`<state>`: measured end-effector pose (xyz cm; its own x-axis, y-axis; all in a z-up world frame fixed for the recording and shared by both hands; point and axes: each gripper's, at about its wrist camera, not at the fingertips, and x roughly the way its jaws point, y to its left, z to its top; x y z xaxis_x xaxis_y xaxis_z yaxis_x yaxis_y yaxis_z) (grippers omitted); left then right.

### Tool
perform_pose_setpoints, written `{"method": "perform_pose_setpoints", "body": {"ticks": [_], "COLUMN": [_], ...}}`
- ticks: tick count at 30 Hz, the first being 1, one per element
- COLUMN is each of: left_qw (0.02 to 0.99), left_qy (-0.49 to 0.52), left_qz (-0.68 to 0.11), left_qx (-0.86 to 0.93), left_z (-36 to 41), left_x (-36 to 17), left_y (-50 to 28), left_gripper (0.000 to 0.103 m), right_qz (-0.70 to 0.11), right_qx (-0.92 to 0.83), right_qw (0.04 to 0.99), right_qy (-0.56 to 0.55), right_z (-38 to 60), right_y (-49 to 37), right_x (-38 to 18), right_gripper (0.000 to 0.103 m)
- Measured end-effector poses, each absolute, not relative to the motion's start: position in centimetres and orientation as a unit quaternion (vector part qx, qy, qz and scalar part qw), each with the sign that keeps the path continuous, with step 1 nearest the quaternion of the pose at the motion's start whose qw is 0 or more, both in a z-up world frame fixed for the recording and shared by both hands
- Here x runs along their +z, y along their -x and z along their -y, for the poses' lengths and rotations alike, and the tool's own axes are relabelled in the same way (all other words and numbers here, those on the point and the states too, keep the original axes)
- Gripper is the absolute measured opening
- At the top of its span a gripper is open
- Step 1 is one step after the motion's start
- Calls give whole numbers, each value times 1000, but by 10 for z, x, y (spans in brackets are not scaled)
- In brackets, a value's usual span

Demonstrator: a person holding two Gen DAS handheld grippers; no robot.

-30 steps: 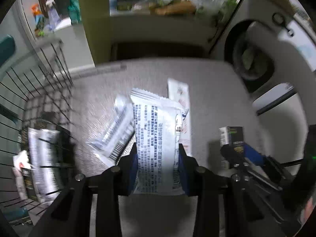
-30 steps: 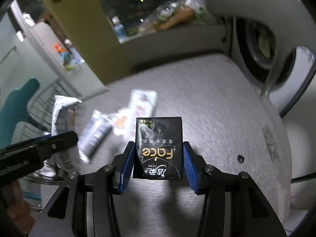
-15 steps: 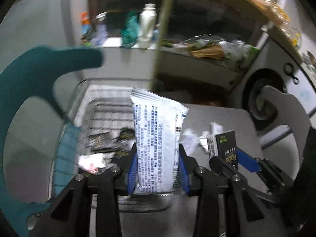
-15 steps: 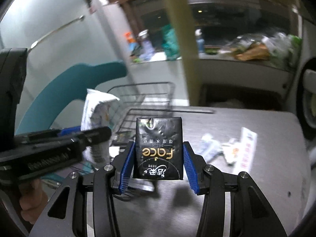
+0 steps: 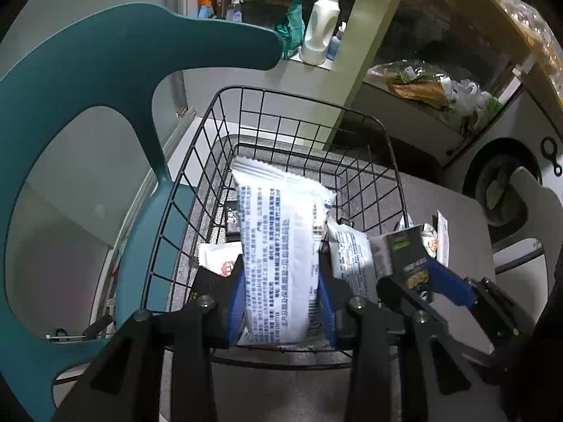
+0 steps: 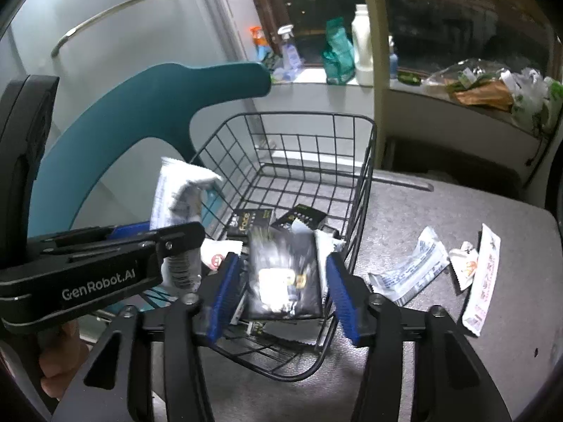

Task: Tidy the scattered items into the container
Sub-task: 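Carry the wet-wipe packet and Face pack over the basket and open both tools, then move both open tools back over the remaining packets on the table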

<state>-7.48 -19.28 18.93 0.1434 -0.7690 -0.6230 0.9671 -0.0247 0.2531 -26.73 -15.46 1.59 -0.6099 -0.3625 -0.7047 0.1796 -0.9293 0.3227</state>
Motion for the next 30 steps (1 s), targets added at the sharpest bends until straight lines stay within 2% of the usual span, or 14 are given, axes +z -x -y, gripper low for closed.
{"method": "perform_pose_setpoints", "body": {"ticks": [2,4,15,25,30], "left_qw": [684,682,665,605,561], "left_qy": [-322,-315,-318,-366,-420], "left_qz": [-149,-145,-131,-78,-42], "left_qx": [-638,-644,-663,-702,-712], "left_z": [190,187,189,187,211], "left_x": [190,191,188,159,118], "left_y": [71,71,93,190,250], "left_gripper": [47,55,55,55,55], "right_qz": [109,111,138,186,200], "right_qx": [-894,-895,-897,-897,-879], "right_qw": [146,144,120,1,-48], "right_qy": [-409,-407,-402,-401,-430], "right_z": [154,152,115,-11,-61], "right_y": [271,271,262,235,233], "right_x": [19,21,23,0,-38], "right_gripper": [62,62,62,62,62]}}
